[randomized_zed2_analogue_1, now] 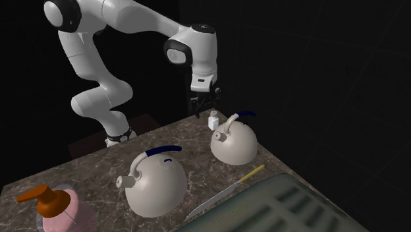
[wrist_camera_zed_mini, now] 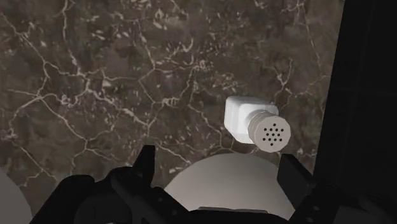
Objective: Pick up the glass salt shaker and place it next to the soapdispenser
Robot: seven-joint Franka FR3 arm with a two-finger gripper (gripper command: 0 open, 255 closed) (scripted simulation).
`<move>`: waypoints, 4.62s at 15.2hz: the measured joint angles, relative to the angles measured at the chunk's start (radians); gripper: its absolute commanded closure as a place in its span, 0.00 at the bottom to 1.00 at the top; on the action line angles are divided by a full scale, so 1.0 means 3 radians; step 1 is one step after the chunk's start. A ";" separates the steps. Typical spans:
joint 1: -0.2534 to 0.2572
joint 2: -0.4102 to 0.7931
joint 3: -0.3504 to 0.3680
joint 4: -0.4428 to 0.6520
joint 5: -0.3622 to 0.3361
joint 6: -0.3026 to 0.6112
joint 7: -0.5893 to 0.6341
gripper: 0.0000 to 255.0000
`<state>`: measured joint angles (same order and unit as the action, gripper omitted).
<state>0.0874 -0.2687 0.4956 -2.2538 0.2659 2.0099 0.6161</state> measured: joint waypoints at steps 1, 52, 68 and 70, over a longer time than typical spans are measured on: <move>0.0005 0.0108 0.0045 0.0055 -0.0015 0.0054 0.0062 0.00; 0.0026 0.0282 0.0131 0.0758 -0.0070 -0.0451 0.0348 1.00; 0.0001 0.0297 0.0090 0.1480 -0.0118 -0.1152 0.0458 1.00; -0.0002 0.0302 0.0084 0.1583 -0.0123 -0.1250 0.0471 1.00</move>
<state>0.0868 -0.1782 0.5210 -1.7788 0.2290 1.6350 0.7575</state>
